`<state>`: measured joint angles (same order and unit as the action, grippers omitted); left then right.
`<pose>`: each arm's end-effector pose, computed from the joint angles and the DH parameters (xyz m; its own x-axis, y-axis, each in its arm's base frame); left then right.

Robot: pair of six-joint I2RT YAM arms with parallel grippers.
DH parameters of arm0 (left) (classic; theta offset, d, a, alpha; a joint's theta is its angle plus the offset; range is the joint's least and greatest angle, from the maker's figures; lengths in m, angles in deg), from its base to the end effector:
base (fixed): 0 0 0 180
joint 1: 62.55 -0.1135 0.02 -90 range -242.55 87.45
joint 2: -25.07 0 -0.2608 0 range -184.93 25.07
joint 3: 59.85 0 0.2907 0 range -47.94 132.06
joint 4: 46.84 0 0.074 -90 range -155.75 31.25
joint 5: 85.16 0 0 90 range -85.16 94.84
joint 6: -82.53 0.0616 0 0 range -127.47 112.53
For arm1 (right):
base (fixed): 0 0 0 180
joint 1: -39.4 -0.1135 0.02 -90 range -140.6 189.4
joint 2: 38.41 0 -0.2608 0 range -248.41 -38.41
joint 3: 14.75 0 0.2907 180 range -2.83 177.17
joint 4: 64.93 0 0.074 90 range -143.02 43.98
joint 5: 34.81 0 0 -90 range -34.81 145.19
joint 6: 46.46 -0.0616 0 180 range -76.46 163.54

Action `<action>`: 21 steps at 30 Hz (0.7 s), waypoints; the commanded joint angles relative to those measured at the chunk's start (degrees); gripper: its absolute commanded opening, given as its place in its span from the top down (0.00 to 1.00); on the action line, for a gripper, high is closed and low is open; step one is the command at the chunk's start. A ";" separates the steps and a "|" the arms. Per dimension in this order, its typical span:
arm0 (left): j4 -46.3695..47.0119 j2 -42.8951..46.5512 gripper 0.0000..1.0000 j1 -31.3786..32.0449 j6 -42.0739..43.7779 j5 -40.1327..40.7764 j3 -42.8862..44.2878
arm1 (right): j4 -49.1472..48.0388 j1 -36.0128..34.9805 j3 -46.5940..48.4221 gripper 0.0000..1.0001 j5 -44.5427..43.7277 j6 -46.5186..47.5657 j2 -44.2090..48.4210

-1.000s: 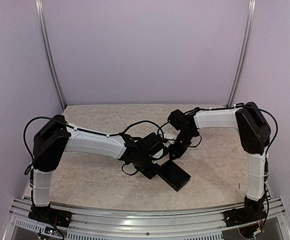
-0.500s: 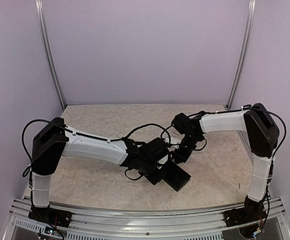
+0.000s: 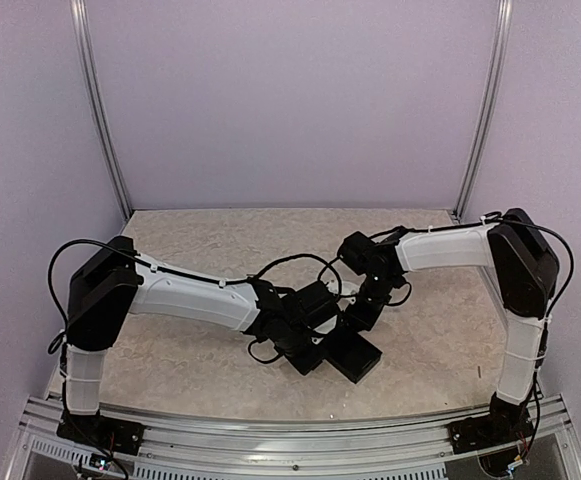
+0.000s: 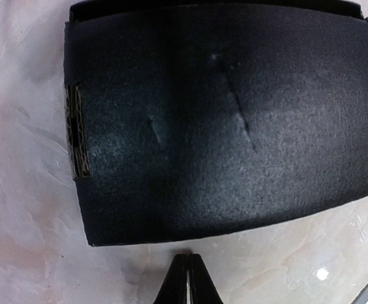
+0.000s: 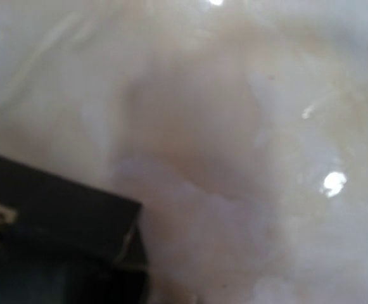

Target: Fold the paper box

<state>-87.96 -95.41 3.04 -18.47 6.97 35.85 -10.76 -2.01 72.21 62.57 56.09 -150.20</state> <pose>0.1970 -0.4285 0.0927 -0.5427 0.7345 -0.4073 0.8151 0.5776 -0.0446 0.2996 0.2748 0.1010 -0.5721 -0.7919 -0.2136 -0.8182 0.5691 0.0816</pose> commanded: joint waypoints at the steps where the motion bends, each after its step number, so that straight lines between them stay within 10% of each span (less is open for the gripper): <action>1: 12.49 -0.70 0.95 -0.40 0.50 5.27 -1.05 | -2.68 -0.10 -0.86 0.92 12.18 0.11 4.69; 7: 24.71 7.13 0.95 0.80 0.88 8.03 -12.40 | -8.26 5.61 -2.06 0.91 16.43 -0.16 7.59; 21: 14.43 7.47 0.97 3.95 -1.06 10.16 -11.30 | -5.37 5.79 -2.39 0.91 6.66 -2.28 8.27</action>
<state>-69.99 -90.76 5.48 -17.95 15.01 26.47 -17.07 3.15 71.12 72.95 54.32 -145.96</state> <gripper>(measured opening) 0.031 0.089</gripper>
